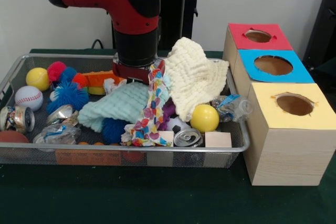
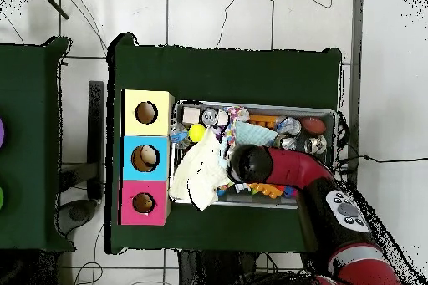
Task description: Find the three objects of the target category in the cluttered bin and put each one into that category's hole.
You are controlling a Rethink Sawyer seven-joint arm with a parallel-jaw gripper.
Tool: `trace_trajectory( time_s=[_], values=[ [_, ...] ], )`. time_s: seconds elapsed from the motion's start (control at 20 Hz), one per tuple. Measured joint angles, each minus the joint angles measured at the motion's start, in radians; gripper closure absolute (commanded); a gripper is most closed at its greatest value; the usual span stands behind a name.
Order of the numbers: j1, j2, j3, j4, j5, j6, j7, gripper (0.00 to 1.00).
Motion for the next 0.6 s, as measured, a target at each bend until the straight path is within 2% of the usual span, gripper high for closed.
trace_trajectory(
  time_s=[0.6],
  values=[
    [0.033, -0.016, -0.033, 0.030, 0.083, -0.017, 0.000, 0.00]
  ],
)
